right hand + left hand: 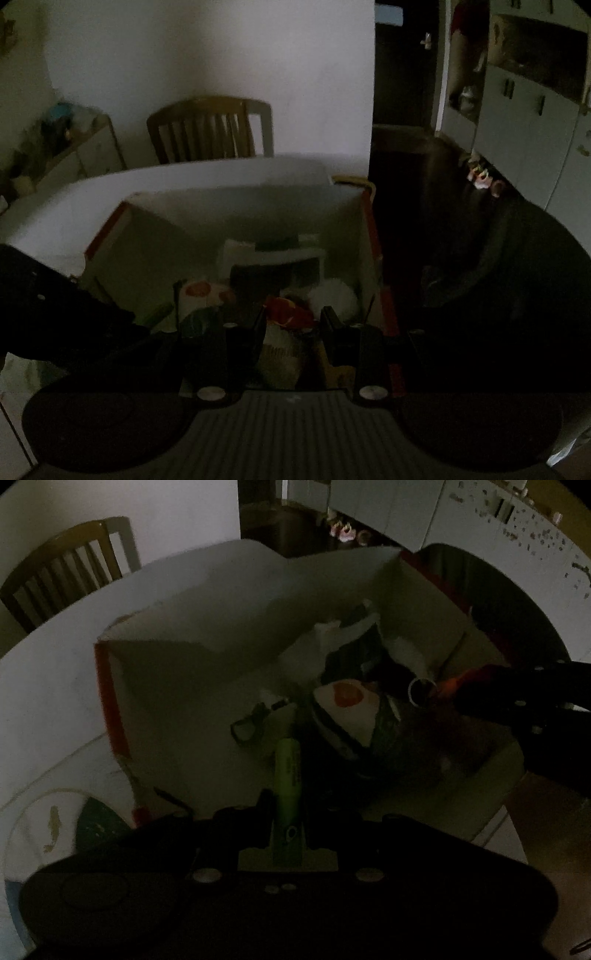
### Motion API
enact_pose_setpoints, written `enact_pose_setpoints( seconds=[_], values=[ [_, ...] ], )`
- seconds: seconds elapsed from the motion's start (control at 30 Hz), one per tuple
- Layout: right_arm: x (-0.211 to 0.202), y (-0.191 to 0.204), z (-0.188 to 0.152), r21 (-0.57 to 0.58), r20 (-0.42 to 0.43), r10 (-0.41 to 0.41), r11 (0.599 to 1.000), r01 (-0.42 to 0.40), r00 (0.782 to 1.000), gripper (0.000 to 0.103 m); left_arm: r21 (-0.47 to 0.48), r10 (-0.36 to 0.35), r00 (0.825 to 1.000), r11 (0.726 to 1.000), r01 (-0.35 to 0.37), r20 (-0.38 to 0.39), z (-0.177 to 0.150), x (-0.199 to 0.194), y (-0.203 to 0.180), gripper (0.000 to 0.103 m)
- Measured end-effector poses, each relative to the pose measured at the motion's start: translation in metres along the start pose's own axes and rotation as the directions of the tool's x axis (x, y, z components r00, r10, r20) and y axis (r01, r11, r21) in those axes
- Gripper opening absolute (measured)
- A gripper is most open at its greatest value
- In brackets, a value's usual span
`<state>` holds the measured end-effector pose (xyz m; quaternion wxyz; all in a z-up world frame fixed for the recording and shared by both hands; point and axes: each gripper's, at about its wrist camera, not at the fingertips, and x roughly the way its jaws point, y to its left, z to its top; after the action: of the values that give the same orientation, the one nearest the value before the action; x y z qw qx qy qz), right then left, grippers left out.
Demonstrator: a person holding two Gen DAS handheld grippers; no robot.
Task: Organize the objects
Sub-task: 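Open both tools to release the green tube and orange toy into the shoebox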
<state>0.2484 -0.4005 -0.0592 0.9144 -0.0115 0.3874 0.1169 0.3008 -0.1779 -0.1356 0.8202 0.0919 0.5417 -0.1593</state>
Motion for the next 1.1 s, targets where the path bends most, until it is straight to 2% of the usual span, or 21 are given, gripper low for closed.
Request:
enact_pose_setpoints(
  seconds=[0.43, 0.63, 0.8, 0.87, 0.93, 1.1],
  values=[
    [0.020, 0.004, -0.007, -0.041, -0.097, 0.033, 0.998, -0.037, 0.995, 0.032, -0.031, -0.024, 0.997, 0.999, 0.022, -0.070, 0.005, 0.019, -0.002, 0.017],
    [0.021, 0.002, -0.010, -0.042, -0.121, 0.043, 0.998, -0.048, 0.992, 0.032, -0.034, -0.035, 0.996, 0.999, 0.033, -0.081, 0.006, 0.022, -0.005, 0.030],
    [0.017, -0.001, -0.011, -0.035, -0.125, 0.066, 0.997, -0.071, 0.990, 0.033, -0.032, -0.044, 0.997, 0.999, 0.042, -0.056, 0.004, 0.012, -0.006, 0.047],
    [0.014, -0.001, -0.012, -0.033, -0.124, 0.076, 0.996, -0.080, 0.989, 0.039, -0.034, -0.056, 0.998, 0.998, 0.055, -0.033, 0.002, 0.006, -0.007, 0.054],
    [0.010, -0.001, -0.013, -0.031, -0.113, 0.081, 0.996, -0.085, 0.990, 0.045, -0.038, -0.060, 0.998, 0.997, 0.060, -0.012, 0.000, -0.001, -0.008, 0.056],
    [-0.002, 0.000, -0.013, -0.030, -0.097, 0.090, 0.995, -0.094, 0.991, 0.046, -0.043, -0.086, 0.996, 0.995, 0.088, 0.038, -0.004, -0.022, -0.005, 0.058]
  ],
)
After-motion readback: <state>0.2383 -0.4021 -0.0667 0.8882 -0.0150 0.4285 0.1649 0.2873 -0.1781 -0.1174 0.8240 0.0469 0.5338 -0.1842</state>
